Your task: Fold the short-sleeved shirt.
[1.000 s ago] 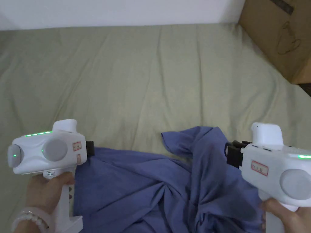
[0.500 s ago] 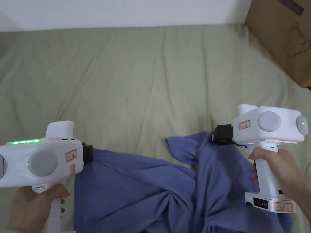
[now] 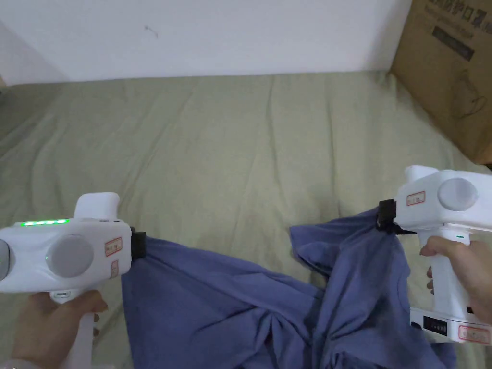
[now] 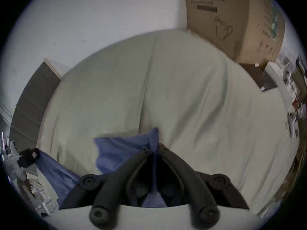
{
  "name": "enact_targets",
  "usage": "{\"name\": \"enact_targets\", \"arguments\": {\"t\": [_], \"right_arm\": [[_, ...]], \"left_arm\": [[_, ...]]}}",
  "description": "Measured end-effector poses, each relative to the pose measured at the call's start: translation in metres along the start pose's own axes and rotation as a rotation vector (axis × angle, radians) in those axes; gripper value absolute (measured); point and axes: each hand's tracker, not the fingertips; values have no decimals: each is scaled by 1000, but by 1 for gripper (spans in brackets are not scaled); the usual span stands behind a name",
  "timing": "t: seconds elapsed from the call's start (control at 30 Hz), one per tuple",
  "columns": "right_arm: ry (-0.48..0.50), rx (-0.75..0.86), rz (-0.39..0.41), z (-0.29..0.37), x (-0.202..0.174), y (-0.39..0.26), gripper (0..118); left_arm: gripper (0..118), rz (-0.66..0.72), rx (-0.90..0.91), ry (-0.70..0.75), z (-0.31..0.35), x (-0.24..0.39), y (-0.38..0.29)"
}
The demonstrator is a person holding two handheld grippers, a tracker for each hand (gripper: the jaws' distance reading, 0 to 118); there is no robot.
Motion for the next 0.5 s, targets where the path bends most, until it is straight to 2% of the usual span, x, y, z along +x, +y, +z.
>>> {"name": "enact_targets", "arguments": {"t": [0.13,0.37,0.5], "right_arm": [[-29,116,43,72,5,19,4],[-86,288,52,183,15,30,4],[-37,337,25,217,21,34,4]], "left_arm": [[4,-12,85,57,50,-9,14],[4,-23,263,118,145,-26,35],[4,-21,317,148,180,-34,46]]}}
